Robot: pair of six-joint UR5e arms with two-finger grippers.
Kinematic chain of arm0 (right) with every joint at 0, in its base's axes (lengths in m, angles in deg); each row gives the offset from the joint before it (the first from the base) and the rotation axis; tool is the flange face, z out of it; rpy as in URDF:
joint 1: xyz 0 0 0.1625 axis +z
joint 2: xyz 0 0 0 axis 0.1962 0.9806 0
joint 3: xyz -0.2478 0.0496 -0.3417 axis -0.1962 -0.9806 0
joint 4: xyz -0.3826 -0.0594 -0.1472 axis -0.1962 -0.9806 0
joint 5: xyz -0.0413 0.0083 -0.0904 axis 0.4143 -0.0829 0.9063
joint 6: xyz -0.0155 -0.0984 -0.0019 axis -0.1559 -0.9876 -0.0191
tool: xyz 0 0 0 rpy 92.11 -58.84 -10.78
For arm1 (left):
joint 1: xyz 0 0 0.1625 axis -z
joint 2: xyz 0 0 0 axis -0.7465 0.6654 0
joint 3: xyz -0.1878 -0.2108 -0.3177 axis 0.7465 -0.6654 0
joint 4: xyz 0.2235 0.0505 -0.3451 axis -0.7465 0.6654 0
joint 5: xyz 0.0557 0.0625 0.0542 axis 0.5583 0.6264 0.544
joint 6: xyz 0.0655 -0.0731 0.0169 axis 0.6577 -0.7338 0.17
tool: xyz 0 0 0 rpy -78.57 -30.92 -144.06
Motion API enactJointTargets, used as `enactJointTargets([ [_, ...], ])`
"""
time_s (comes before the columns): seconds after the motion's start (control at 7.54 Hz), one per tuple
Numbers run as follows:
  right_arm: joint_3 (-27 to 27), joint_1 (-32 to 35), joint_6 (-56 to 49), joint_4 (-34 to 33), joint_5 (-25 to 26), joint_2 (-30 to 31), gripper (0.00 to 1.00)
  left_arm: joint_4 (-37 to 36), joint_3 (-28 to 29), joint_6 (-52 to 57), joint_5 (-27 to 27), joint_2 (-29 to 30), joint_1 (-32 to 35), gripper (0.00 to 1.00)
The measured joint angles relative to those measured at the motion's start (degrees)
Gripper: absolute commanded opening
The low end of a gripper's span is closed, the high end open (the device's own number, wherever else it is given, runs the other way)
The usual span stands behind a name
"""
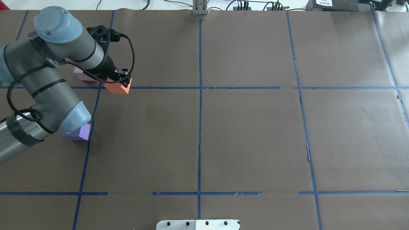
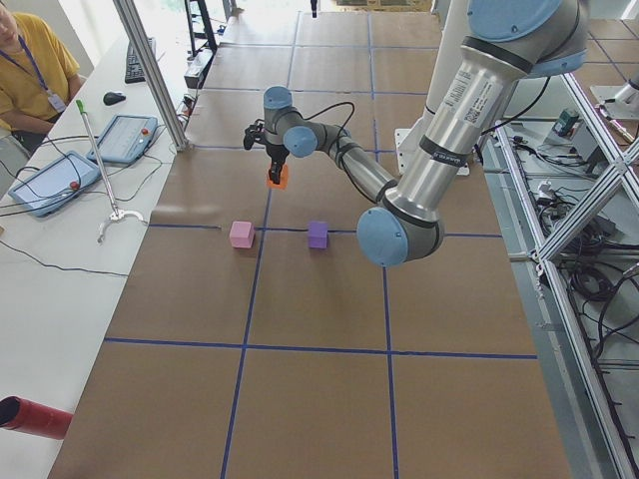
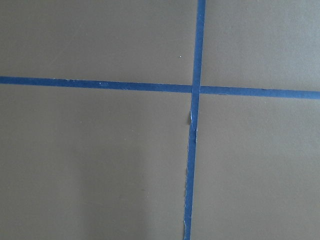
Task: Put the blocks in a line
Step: 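Carry the orange cube with the left gripper toward the pink cube, then lower the orange cube between the pink and purple cubes, aligning them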
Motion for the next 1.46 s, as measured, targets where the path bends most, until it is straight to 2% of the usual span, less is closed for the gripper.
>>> enactJointTargets([
  [0.27, 0.0, 0.0, 0.0, 0.02, 0.0, 0.0, 1.0, 1.16, -1.53, 5.16, -2.63, -7.17, 3.75, 0.25],
  [0.53, 0.0, 0.0, 0.0, 0.03, 0.0, 0.0, 1.0, 3.35, -0.96, 6.64, -3.89, -10.7, 4.75, 0.25],
  [1.06, 0.0, 0.0, 0.0, 0.01, 0.0, 0.0, 1.0, 10.86, 6.67, 6.24, -4.45, -10.31, 4.42, 0.27],
  [1.46, 0.0, 0.0, 0.0, -0.03, -0.03, 0.0, 1.0, 13.78, 11.2, 5.76, -4.48, -8.88, 4.26, 0.27],
])
